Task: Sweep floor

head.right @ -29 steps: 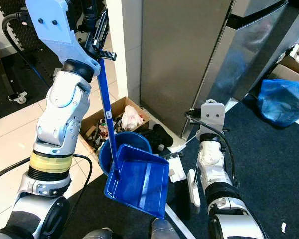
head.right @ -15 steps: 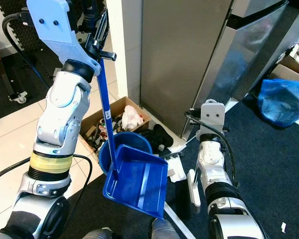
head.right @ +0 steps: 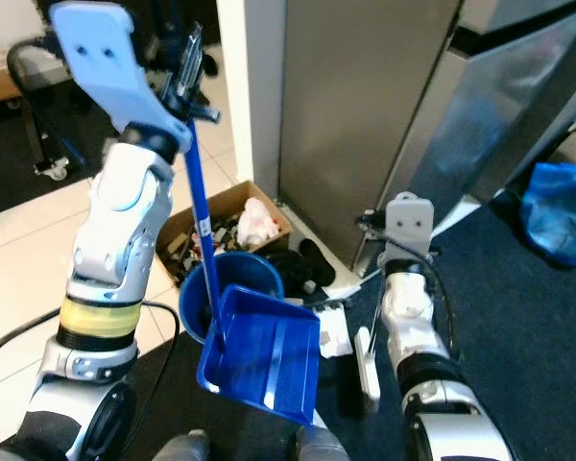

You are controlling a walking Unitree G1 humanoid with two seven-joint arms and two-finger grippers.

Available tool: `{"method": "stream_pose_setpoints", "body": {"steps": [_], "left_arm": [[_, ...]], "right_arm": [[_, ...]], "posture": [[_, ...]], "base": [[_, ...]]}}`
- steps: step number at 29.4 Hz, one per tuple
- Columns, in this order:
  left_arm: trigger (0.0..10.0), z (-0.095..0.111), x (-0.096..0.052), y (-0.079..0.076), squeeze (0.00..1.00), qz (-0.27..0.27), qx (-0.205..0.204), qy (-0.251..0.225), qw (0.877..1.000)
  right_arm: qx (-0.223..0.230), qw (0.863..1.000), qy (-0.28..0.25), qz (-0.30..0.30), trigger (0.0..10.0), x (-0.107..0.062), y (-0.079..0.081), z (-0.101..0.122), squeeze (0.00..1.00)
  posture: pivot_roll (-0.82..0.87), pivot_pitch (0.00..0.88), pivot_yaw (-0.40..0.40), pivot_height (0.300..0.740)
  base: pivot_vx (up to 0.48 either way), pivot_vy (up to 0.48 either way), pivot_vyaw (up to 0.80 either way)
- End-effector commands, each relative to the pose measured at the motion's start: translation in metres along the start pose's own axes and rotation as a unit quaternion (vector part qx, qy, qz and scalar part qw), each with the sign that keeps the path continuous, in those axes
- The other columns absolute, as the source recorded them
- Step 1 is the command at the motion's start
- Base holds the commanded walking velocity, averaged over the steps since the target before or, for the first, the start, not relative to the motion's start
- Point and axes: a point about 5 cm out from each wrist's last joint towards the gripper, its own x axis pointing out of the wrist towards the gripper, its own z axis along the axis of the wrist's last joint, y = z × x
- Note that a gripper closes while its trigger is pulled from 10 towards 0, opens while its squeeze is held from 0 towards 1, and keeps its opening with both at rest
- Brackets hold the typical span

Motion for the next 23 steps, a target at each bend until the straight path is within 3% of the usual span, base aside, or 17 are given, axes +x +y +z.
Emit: {"method": "stream_pose_setpoints", "body": {"steps": [1, 5, 23], "left_arm": [[10.0, 0.0027, -0.0002, -0.0003, 0.00, 0.001, -0.003, -0.007, 1.000], [10.0, 0.0019, -0.0003, -0.0008, 0.00, 0.000, -0.001, -0.005, 1.000], [10.0, 0.0001, -0.0018, -0.0050, 0.00, -0.017, -0.010, -0.005, 1.000]], "right_arm": [[-0.002, 1.000, -0.015, 0.001, 10.0, 0.0014, 0.0000, 0.0052, 0.00], [-0.002, 1.000, -0.014, 0.001, 10.0, 0.0013, -0.0002, 0.0050, 0.00], [-0.002, 1.000, -0.014, 0.001, 10.0, 0.0013, -0.0001, 0.0048, 0.00]], "posture": [[0.00, 0.040, -0.004, 0.740], [0.00, 0.040, -0.004, 0.740], [0.00, 0.034, -0.002, 0.740]], "base": [[0.000, -0.465, 0.00], [0.000, -0.413, 0.00], [0.000, 0.000, 0.00]]}}
